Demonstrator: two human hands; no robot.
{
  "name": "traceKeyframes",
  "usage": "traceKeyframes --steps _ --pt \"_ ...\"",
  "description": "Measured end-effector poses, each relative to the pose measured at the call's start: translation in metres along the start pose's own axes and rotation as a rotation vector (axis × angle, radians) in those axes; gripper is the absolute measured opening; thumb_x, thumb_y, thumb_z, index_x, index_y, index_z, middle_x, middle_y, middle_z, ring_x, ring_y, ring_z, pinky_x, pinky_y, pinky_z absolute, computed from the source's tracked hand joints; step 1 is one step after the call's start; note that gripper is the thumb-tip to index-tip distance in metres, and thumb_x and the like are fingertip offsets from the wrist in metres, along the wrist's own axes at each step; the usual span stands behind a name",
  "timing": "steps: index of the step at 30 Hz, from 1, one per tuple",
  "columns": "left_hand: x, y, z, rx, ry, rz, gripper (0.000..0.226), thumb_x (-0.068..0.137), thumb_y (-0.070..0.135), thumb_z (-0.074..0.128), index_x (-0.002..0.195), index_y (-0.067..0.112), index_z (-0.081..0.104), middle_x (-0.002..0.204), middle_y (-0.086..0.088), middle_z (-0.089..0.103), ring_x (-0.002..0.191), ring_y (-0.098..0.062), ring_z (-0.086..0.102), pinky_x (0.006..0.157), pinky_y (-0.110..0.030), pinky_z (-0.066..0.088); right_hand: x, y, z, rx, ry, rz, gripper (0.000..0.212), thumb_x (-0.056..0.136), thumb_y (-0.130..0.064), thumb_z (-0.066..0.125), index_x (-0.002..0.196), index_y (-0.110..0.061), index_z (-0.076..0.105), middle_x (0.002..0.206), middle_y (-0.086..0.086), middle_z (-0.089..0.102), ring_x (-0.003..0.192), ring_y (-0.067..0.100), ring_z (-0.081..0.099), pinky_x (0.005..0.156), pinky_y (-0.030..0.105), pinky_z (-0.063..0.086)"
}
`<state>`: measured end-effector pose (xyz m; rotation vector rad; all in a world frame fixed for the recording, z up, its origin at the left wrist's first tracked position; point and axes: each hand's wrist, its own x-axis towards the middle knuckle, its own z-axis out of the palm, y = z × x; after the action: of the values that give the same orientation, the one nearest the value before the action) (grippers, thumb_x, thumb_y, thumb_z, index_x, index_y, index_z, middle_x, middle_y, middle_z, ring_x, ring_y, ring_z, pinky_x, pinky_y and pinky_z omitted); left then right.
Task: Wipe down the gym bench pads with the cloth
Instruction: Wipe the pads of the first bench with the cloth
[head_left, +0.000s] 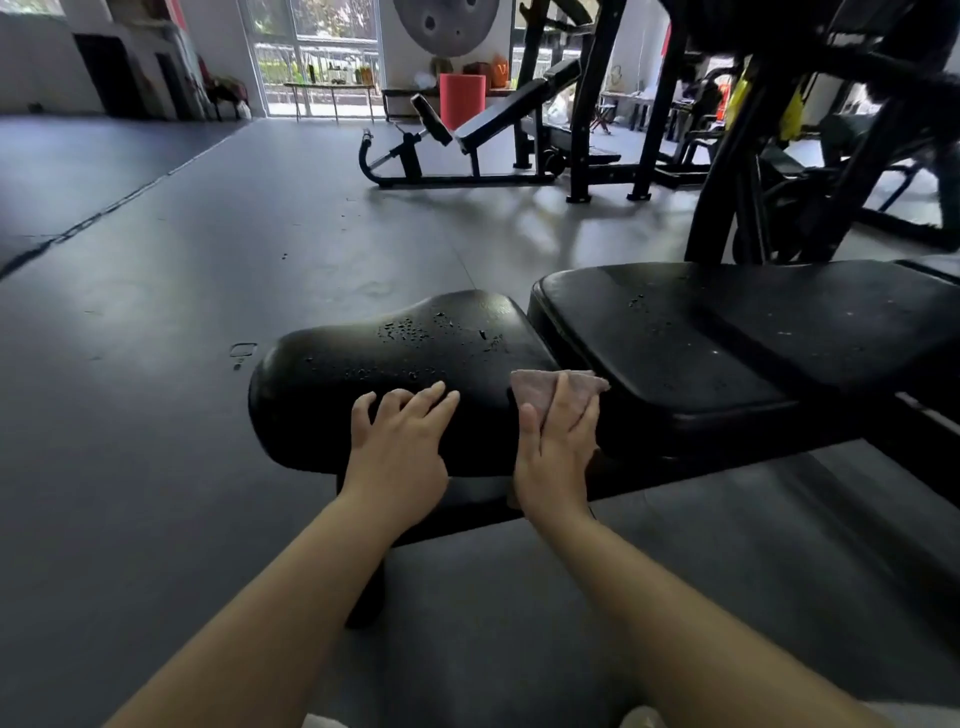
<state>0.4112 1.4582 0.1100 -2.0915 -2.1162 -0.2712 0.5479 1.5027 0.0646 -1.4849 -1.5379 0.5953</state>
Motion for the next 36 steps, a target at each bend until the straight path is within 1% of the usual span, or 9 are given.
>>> traceKeyframes --steps 8,12,18,23,25,27,29,33,36 --pt "-0.004 -0.004 0.011 -0.036 0.023 0.023 0.075 0.085 0.015 0.045 0.15 0.031 0.01 0.157 0.014 0.007 0.137 -0.015 0.015 0.112 -0.04 0.003 0.01 0.001 -0.002 0.224 0.123 0.103 0.049 0.102 -0.036 0.03 0.149 -0.025 0.024 0.154 0.01 0.019 0.138 0.022 0.028 0.11 0.033 0.025" --pt "-0.001 -0.006 0.013 -0.04 0.068 0.046 0.074 0.083 0.012 0.045 0.149 0.031 0.016 0.156 0.014 0.013 0.136 -0.016 0.019 0.111 -0.039 0.005 -0.017 -0.017 0.027 0.308 0.249 0.262 0.064 0.1 -0.034 0.035 0.151 -0.016 0.001 0.157 0.018 -0.001 0.144 0.029 0.009 0.116 0.039 0.013" --pt "0.005 -0.009 0.019 -0.155 0.255 0.11 0.044 0.087 0.027 0.044 0.128 0.023 0.056 0.137 0.0 0.052 0.12 -0.027 0.048 0.104 -0.046 0.019 -0.037 -0.032 0.038 0.461 0.118 0.327 0.069 0.102 -0.018 0.034 0.148 -0.026 -0.016 0.15 0.017 -0.033 0.145 0.028 -0.015 0.118 0.039 0.001" --pt "0.008 0.015 0.03 -0.087 0.299 0.232 0.059 0.078 0.058 0.045 0.121 0.022 0.061 0.127 -0.006 0.058 0.113 -0.026 0.05 0.098 -0.045 0.024 -0.049 -0.013 0.009 0.423 0.008 0.193 0.074 0.095 0.005 0.031 0.148 -0.032 -0.004 0.158 0.008 -0.015 0.144 0.013 0.0 0.098 0.001 0.008" --pt "0.011 0.025 0.035 -0.041 0.318 0.223 0.066 0.067 0.054 0.068 0.124 0.021 0.06 0.128 -0.009 0.057 0.113 -0.027 0.052 0.099 -0.047 0.033 -0.053 0.0 -0.004 0.265 -0.019 0.09 0.08 0.091 0.005 0.037 0.144 -0.04 -0.002 0.158 0.006 -0.004 0.139 0.013 0.019 0.095 0.003 0.024" --pt "0.013 0.031 0.036 -0.03 0.301 0.175 0.08 0.055 0.049 0.082 0.125 0.019 0.058 0.129 -0.012 0.056 0.112 -0.031 0.055 0.096 -0.051 0.039 -0.048 0.017 -0.02 0.027 -0.039 -0.022 0.072 0.093 -0.013 0.05 0.143 -0.05 0.014 0.153 0.002 0.02 0.127 0.017 0.041 0.092 0.026 0.043" --pt "0.015 0.031 0.036 -0.046 0.332 0.146 0.087 0.05 0.049 0.085 0.126 0.018 0.056 0.13 -0.014 0.054 0.113 -0.034 0.053 0.096 -0.053 0.039 -0.036 0.028 -0.037 -0.101 0.047 -0.214 0.029 0.094 -0.038 0.054 0.116 -0.055 0.05 0.127 -0.007 0.054 0.109 0.013 0.056 0.089 0.041 0.05" --pt "0.016 0.021 0.036 -0.02 0.342 0.094 0.095 0.046 0.052 0.084 0.129 0.02 0.049 0.132 -0.014 0.05 0.115 -0.033 0.05 0.097 -0.052 0.037 0.0 0.067 -0.051 -0.685 0.054 -1.196 0.027 0.099 -0.018 0.039 0.124 -0.022 0.049 0.131 0.01 0.043 0.118 0.026 0.045 0.109 0.041 0.033" --pt "0.011 0.014 0.031 0.009 0.296 0.053 0.095 0.052 0.059 0.079 0.133 0.021 0.048 0.138 -0.014 0.045 0.121 -0.033 0.046 0.101 -0.051 0.032 0.024 0.086 -0.054 -1.052 -0.04 -1.514 0.048 0.086 -0.021 0.047 0.133 -0.018 0.039 0.145 0.007 0.031 0.128 0.027 0.036 0.115 0.041 0.014"
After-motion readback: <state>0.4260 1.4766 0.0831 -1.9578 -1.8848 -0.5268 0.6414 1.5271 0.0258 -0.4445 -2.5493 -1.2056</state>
